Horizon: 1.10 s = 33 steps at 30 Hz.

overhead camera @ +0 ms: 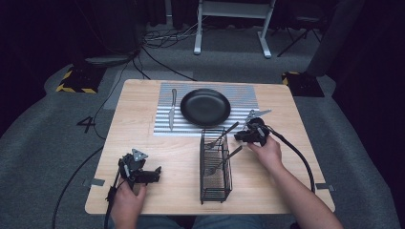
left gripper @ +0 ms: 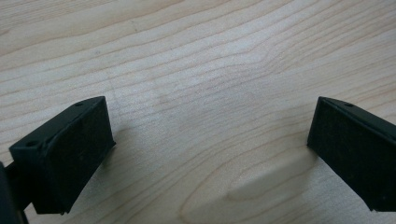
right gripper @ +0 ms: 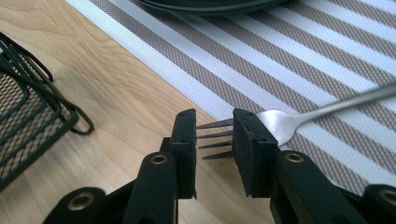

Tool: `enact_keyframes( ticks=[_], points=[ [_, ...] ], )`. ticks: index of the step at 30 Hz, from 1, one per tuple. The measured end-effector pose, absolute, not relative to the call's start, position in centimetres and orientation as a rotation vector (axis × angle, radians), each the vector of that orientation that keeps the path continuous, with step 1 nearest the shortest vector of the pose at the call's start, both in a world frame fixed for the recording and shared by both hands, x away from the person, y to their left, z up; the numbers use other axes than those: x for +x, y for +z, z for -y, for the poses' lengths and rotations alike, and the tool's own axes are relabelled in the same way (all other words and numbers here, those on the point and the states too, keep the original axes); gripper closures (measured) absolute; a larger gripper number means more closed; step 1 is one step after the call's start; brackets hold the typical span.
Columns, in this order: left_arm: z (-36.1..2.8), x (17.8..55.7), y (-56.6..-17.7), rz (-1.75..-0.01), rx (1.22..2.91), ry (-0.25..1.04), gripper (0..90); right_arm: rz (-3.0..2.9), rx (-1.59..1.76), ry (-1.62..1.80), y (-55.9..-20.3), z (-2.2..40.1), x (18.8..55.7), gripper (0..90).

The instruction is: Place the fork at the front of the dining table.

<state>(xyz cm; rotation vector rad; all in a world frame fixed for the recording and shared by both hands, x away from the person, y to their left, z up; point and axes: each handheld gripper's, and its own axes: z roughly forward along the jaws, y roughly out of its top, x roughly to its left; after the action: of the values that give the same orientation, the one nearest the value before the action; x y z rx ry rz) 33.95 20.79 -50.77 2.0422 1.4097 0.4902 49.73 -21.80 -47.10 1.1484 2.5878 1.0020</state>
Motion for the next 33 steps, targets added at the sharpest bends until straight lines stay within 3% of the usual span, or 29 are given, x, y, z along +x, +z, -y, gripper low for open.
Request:
enact_keyframes(
  ticks=[12,18,28,33],
  points=[
    [-20.8,34.0,-50.8,-1.41,2.042,0.49,0.2,-2.576,1.193,1.027,-46.8,26.1,48.2,69.2],
    [-20.8,33.9,-50.8,-1.41,2.042,0.491,0.2,-2.382,1.2,1.047,-45.4,27.3,49.2,57.0],
    [-20.8,34.0,-50.8,-1.41,2.042,0.49,0.2,-2.336,1.284,0.93,-48.5,26.6,52.7,57.3],
    [-20.8,34.0,-50.8,-1.41,2.042,0.491,0.2,-2.345,1.222,0.879,-48.9,25.5,52.6,65.5]
  ],
)
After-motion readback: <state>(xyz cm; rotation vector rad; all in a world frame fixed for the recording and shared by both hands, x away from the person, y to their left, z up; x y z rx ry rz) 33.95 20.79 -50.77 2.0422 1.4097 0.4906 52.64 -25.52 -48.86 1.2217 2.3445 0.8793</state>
